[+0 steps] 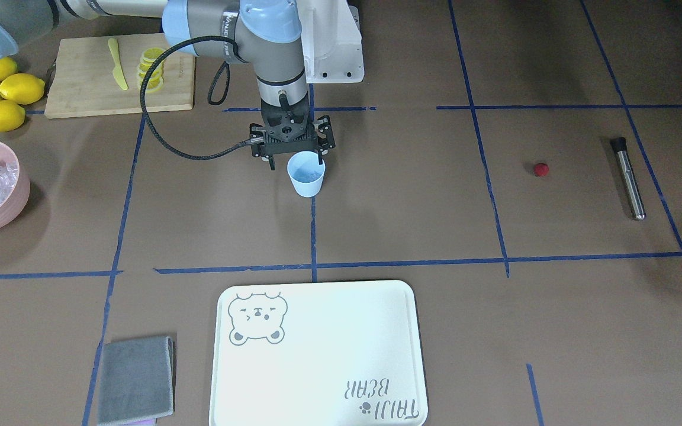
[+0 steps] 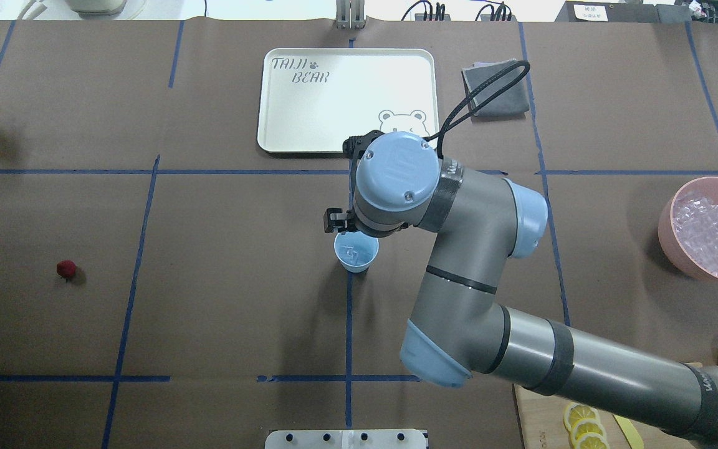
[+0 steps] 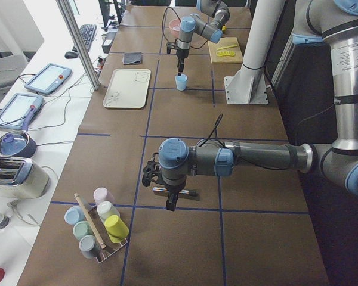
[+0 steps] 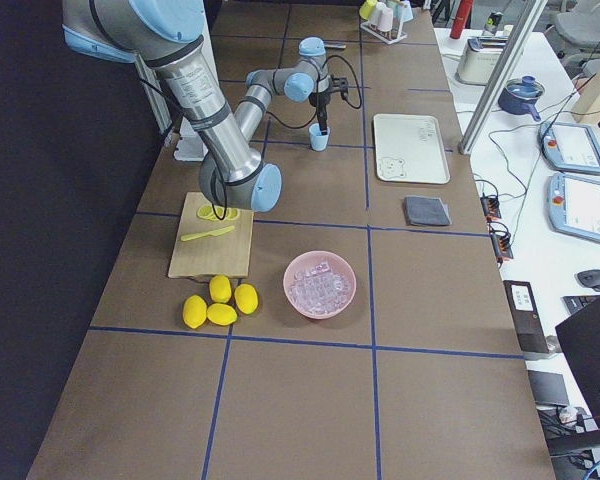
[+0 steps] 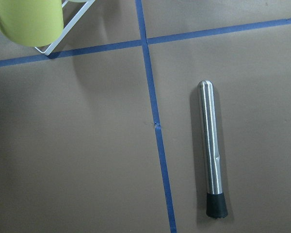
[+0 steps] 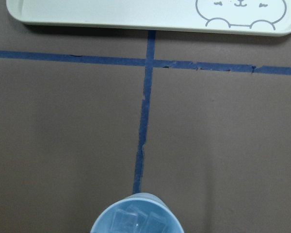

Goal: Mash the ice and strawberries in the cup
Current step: 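Carry the ice cube over the blue cup and drop it in, then withdraw the right gripper back beside the pink bowl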

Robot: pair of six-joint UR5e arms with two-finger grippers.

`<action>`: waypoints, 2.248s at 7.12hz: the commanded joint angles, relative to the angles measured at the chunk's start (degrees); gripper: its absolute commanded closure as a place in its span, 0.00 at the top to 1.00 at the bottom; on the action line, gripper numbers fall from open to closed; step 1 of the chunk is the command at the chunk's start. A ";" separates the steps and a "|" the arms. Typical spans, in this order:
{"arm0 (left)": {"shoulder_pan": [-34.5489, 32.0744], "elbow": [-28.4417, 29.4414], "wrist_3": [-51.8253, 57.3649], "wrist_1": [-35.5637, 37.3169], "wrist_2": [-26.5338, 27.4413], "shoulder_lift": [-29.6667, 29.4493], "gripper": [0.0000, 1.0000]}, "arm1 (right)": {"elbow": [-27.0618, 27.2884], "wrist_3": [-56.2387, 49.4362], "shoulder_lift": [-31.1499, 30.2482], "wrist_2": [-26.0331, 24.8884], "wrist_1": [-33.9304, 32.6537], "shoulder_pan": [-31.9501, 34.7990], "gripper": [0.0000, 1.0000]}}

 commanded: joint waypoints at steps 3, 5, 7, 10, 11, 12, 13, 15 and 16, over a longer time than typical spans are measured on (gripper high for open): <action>0.06 -0.85 -0.70 0.50 0.43 -1.90 1.00 | 0.54 -22.01 -9.91 14.54 -1.43 17.67 0.99; 0.06 -0.15 -0.53 -0.19 0.26 -2.01 1.00 | 4.30 -41.52 -20.88 21.91 -1.34 30.75 0.99; 0.06 0.03 -0.53 -3.76 0.26 -3.14 1.00 | 7.90 -57.99 -32.83 25.81 -0.64 41.41 0.99; 0.32 1.96 -4.39 -8.54 -0.01 -4.73 1.00 | 8.36 -81.02 -46.82 27.39 -0.90 55.47 0.99; 0.32 1.87 -4.92 -8.63 -0.01 -5.34 1.00 | 8.45 -82.91 -50.87 32.88 -0.81 59.87 0.99; 0.32 1.18 -4.84 -8.72 -0.09 -5.43 1.00 | 8.45 -82.67 -54.82 34.50 -0.73 62.61 0.98; 0.58 -0.31 -5.18 -10.46 -0.09 -5.61 1.00 | 8.71 -81.88 -55.90 34.52 -0.72 66.99 0.99; 8.28 -2.51 -14.96 -11.44 0.52 -7.80 1.00 | 8.71 -77.32 -54.87 34.25 -0.55 67.82 0.99; 10.93 -5.31 -22.34 -11.44 0.70 -7.54 1.00 | 8.45 -77.22 -53.21 34.08 -0.98 67.39 0.99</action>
